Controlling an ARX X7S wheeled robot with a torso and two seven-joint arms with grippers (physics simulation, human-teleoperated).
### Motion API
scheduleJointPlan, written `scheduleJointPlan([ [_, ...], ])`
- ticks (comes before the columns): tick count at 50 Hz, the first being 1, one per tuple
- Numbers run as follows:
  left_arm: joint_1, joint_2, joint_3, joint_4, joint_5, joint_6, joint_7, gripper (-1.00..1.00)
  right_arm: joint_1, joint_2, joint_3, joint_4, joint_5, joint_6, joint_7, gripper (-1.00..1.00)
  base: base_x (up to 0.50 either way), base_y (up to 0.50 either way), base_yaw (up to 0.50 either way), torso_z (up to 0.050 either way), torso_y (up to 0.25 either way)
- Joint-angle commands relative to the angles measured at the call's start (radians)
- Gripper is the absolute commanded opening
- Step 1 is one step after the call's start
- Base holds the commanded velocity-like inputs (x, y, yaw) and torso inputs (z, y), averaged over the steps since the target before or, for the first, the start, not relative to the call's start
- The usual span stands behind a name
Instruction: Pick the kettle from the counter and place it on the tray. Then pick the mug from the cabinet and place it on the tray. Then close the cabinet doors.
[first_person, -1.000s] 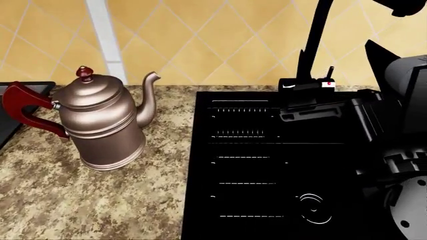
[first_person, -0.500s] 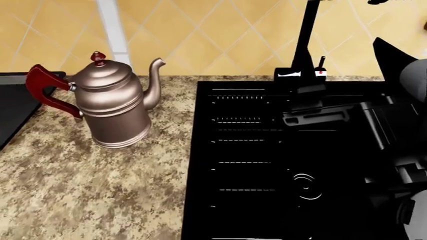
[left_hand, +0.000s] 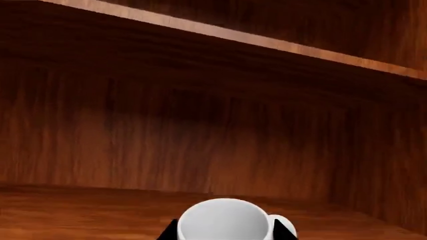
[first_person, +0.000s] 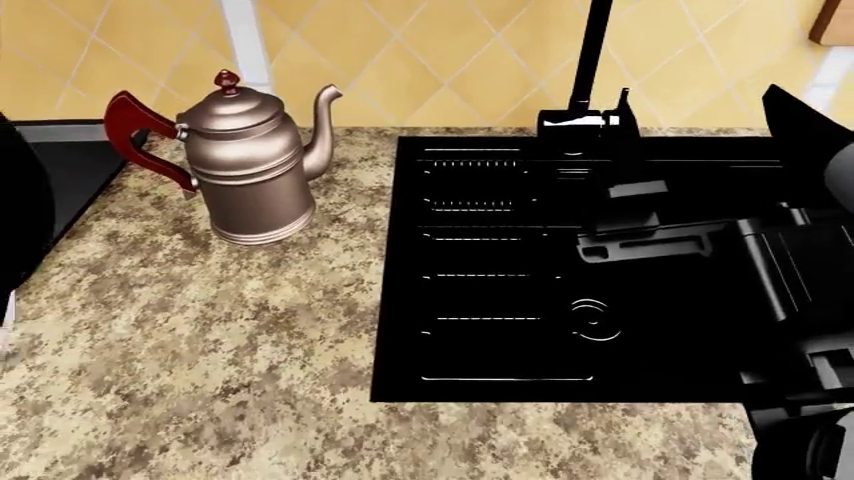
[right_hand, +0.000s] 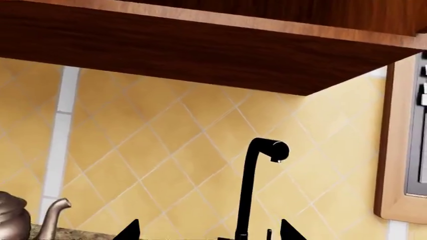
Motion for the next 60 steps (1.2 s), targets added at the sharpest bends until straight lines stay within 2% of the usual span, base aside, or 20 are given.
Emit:
scheduleJointPlan([
  [1,0.346,-0.011,-0.05,0.376,-1.013,-0.069,-0.683,-1.0,-0.084,0.006,0.007,-0.007,-0.102,-0.046,-0.054,1.0,0.0,0.0,0.0,0.0,0.0],
  [5,0.545,-0.001,-0.038,0.478,-1.068,-0.058,-0.689,-1.0,-0.142,0.003,0.0,0.008,-0.185,-0.086,-0.1,1.0,0.0,0.0,0.0,0.0,0.0],
  [9,0.726,0.002,-0.057,0.569,-0.939,-0.103,-0.545,-1.0,-0.176,0.003,-0.007,0.017,-0.226,-0.11,-0.124,1.0,0.0,0.0,0.0,0.0,0.0],
  [11,0.792,-0.021,-0.057,0.605,-0.823,-0.103,-0.426,-1.0,-0.189,0.002,-0.013,0.023,-0.247,-0.12,-0.136,1.0,0.0,0.0,0.0,0.0,0.0],
  [16,0.889,-0.107,-0.027,0.639,-0.598,-0.037,-0.207,-1.0,-0.214,-0.004,-0.027,0.039,-0.29,-0.146,-0.156,1.0,0.0,0.0,0.0,0.0,0.0],
  [24,0.956,-0.235,0.063,0.582,-0.339,0.111,-0.015,-1.0,-0.237,-0.011,-0.047,0.052,-0.329,-0.171,-0.174,1.0,0.0,0.0,0.0,0.0,0.0],
  [33,0.874,-0.304,0.099,0.483,-0.248,0.15,0.031,-1.0,-0.234,-0.006,-0.061,0.052,-0.357,-0.172,-0.167,1.0,0.0,0.05,0.0,0.0,0.0],
  [44,0.802,-0.329,0.085,0.452,-0.258,0.129,0.013,-1.0,-0.223,-0.003,-0.062,0.045,-0.334,-0.168,-0.16,1.0,0.0,0.5,0.0,0.0,0.0],
  [60,0.791,-0.362,0.081,0.452,-0.264,0.13,0.01,-1.0,-0.218,-0.001,-0.083,0.05,-0.357,-0.176,-0.161,1.0,0.0,0.5,0.0,0.0,0.0],
])
